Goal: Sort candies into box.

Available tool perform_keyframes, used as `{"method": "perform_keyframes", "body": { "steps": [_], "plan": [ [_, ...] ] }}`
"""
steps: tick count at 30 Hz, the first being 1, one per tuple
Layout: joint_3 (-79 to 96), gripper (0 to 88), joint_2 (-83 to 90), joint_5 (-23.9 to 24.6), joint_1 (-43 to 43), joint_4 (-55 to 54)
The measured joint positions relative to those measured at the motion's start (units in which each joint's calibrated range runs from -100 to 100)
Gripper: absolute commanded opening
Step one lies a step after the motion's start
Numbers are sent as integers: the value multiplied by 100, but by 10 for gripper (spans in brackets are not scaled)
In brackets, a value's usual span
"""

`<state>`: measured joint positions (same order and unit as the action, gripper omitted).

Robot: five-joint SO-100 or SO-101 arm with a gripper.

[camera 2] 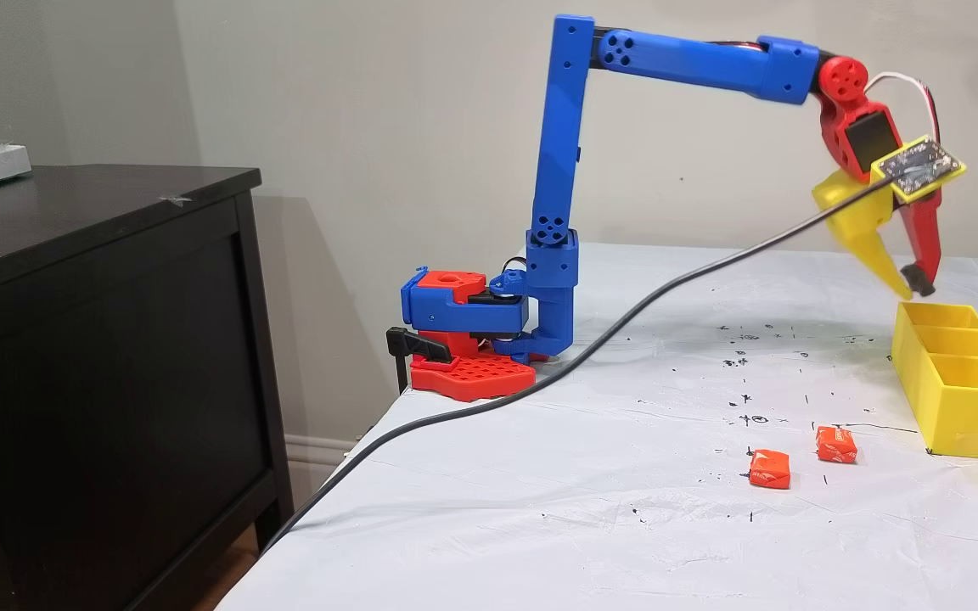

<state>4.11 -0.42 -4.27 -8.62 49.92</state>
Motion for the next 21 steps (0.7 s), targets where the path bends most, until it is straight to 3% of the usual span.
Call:
{"method": "perform_keyframes", "body": {
  "steps": [8, 14, 21],
  "plan": [
    [299, 2, 592, -264, 320, 484],
    [864, 2, 1413, -908, 819, 1524],
    [2275, 2, 2310, -1416, 1545, 1611]
  ]
}}
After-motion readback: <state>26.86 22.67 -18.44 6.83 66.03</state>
